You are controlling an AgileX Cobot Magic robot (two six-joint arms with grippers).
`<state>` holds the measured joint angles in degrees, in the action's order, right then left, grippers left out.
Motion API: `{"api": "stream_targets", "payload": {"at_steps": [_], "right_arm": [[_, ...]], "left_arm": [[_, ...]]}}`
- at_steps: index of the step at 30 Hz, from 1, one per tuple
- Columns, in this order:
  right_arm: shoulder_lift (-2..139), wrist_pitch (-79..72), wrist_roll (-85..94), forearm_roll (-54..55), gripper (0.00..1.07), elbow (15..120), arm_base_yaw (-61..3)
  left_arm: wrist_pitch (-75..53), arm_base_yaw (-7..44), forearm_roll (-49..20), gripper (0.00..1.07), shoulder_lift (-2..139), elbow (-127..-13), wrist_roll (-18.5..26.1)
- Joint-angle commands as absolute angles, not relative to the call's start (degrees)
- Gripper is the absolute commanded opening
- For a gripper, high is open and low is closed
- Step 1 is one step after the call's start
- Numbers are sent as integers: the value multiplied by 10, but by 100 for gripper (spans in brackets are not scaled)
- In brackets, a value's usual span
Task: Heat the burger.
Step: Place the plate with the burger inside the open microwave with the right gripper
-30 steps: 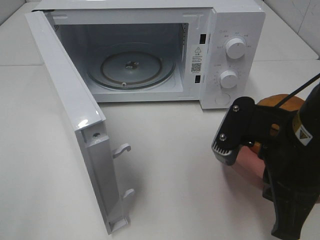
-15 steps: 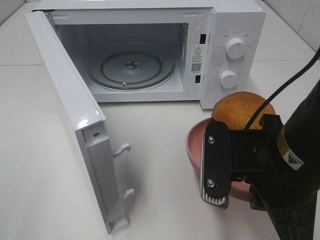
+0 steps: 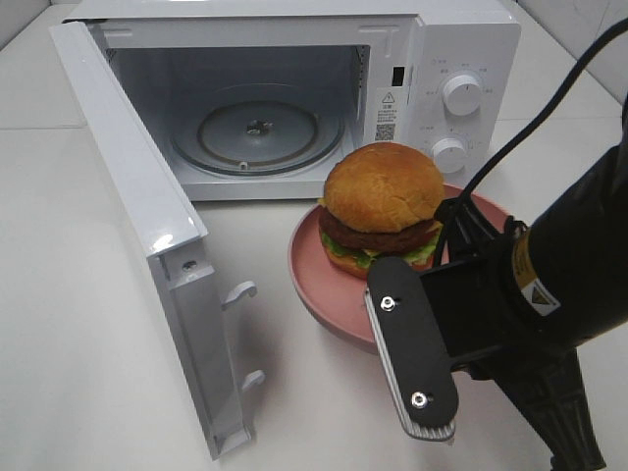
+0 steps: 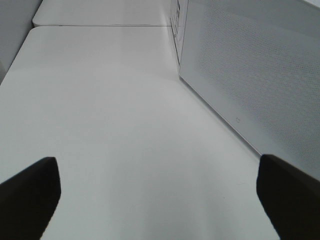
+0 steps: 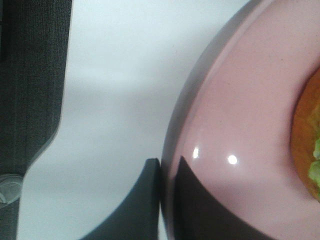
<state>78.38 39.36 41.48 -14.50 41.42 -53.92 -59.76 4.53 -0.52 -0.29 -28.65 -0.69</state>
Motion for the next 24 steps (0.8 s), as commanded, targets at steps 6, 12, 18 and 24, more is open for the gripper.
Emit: {"api": "stream_targets", "payload": {"at_steps": [6, 12, 18, 24], "right_arm": [[821, 293, 466, -167, 0, 417, -540], [837, 248, 496, -167, 0, 417, -529], [857, 202, 519, -159, 0, 417, -511], [877, 163, 547, -148, 0, 426, -497]], "left_arm": [[-592, 44, -10, 100, -12, -285, -7], [-592, 44, -10, 100, -12, -285, -7], [-592, 44, -10, 100, -12, -285, -7], [-592, 44, -10, 100, -12, -285, -7]]}}
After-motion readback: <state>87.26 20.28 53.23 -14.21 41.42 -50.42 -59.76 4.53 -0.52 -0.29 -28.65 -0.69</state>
